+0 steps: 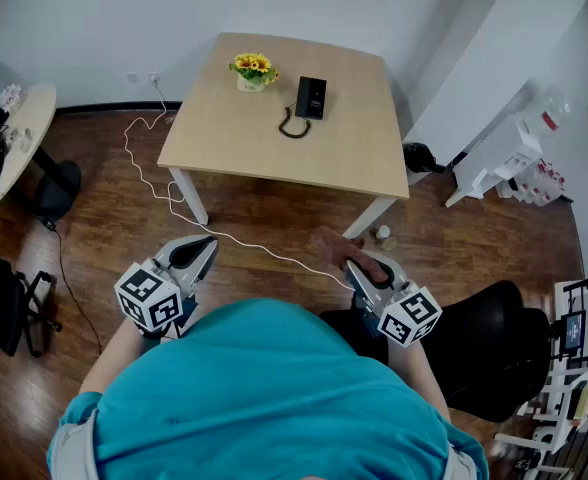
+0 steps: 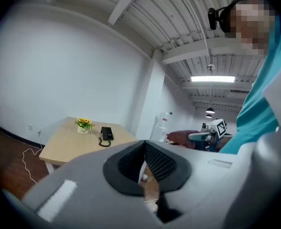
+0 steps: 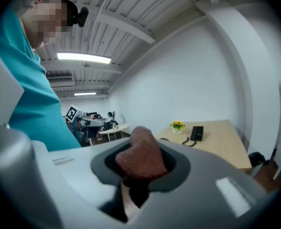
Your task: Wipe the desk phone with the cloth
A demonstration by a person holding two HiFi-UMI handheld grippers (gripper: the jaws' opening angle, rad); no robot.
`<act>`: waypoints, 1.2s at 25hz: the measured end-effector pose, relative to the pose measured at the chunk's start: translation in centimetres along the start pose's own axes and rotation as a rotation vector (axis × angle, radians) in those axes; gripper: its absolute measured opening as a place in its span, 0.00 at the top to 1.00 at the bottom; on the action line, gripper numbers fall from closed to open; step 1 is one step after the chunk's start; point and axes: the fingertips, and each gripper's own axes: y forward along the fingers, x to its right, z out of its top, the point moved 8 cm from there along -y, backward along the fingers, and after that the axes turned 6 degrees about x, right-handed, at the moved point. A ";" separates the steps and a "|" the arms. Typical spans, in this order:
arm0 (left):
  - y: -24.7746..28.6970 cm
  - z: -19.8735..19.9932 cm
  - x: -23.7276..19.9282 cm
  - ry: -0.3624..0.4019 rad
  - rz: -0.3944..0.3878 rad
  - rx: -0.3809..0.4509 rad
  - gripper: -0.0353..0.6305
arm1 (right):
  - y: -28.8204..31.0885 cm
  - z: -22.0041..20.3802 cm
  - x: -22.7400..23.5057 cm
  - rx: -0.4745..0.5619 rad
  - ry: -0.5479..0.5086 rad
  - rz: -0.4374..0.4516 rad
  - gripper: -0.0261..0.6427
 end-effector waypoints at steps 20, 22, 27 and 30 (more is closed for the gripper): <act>10.7 0.7 -1.3 -0.010 -0.036 -0.024 0.94 | 2.7 -0.9 10.6 -0.018 0.021 0.014 0.83; 11.8 1.2 -4.7 -0.012 -0.063 -0.019 0.94 | 5.5 -0.2 11.5 -0.017 0.005 -0.007 0.83; 15.2 3.7 -14.7 -0.023 -0.130 -0.042 0.94 | 13.3 1.1 13.0 -0.027 0.027 -0.106 0.83; 17.4 5.4 -19.7 -0.019 -0.185 -0.047 0.94 | 17.2 2.7 14.2 -0.044 0.021 -0.148 0.83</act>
